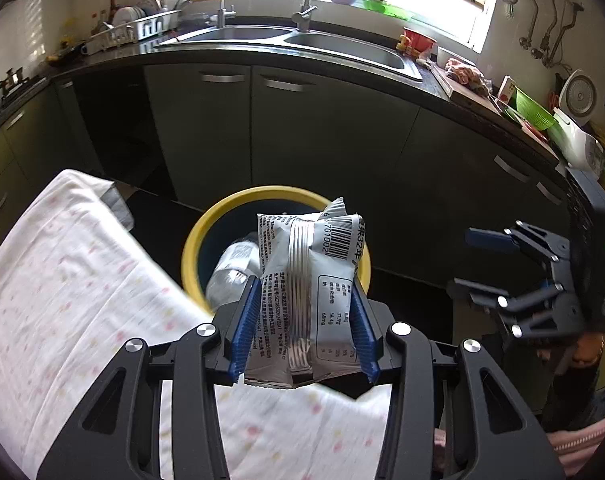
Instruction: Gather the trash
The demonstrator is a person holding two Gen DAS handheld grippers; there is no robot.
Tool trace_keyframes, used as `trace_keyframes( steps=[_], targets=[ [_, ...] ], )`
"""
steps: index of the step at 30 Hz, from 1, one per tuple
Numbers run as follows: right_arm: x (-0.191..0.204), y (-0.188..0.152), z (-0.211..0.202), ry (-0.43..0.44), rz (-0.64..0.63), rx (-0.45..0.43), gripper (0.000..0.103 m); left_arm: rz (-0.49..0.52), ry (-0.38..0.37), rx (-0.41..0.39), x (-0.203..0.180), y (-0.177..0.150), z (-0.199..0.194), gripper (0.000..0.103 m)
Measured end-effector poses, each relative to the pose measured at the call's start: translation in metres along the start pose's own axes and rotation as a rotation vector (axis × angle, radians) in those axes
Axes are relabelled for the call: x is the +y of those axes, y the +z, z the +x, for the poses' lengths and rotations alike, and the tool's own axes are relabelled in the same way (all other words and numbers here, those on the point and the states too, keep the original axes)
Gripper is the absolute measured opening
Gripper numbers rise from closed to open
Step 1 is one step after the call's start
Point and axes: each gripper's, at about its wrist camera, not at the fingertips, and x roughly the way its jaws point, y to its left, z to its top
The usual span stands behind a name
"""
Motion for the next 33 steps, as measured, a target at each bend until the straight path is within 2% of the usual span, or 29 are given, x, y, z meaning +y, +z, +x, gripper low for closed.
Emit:
trace_keyframes(
  steps=[5, 9, 11, 13, 16, 19, 20, 22, 24, 26, 30, 33],
  targets=[
    [-0.022, -0.008, -0.001, 0.001, 0.039, 0.0, 0.072, 0.007, 0.004, 0.052, -0.011, 0.024, 0.054, 0.043],
    [-0.035, -0.012, 0.001, 0.006, 0.064, 0.003, 0.073, -0.007, 0.037, 0.096, -0.016, 0.033, 0.097, 0.043],
    [-0.038, -0.014, 0.003, 0.013, 0.072, 0.007, 0.073, -0.009, 0.057, 0.11, -0.017, 0.034, 0.111, 0.051],
    [-0.04, -0.014, 0.004, 0.019, 0.076, 0.009, 0.073, -0.015, 0.078, 0.118, -0.016, 0.034, 0.123, 0.069],
    [-0.039, -0.011, 0.006, 0.026, 0.075, 0.011, 0.074, -0.019, 0.102, 0.119, -0.014, 0.031, 0.123, 0.072],
    [-0.033, -0.006, 0.004, 0.029, 0.063, 0.004, 0.074, -0.017, 0.123, 0.081, -0.013, 0.023, 0.101, 0.081],
    [-0.03, -0.005, 0.003, 0.031, 0.057, -0.001, 0.074, -0.023, 0.131, 0.056, -0.012, 0.018, 0.089, 0.083],
    [-0.022, -0.003, -0.001, 0.035, 0.042, -0.01, 0.078, -0.049, 0.139, -0.011, -0.006, 0.005, 0.055, 0.094],
    [-0.014, -0.001, -0.005, 0.038, 0.025, -0.014, 0.08, -0.079, 0.163, -0.066, -0.003, -0.007, 0.026, 0.098],
    [-0.002, 0.0, -0.006, 0.047, 0.005, -0.013, 0.08, -0.11, 0.206, -0.102, 0.0, -0.02, -0.003, 0.098],
    [0.028, 0.002, -0.009, 0.079, -0.04, -0.015, 0.081, -0.167, 0.342, -0.178, 0.009, -0.066, -0.068, 0.098],
    [0.052, 0.002, -0.014, 0.104, -0.079, -0.029, 0.09, -0.263, 0.402, -0.221, 0.026, -0.111, -0.118, 0.098]
  ],
)
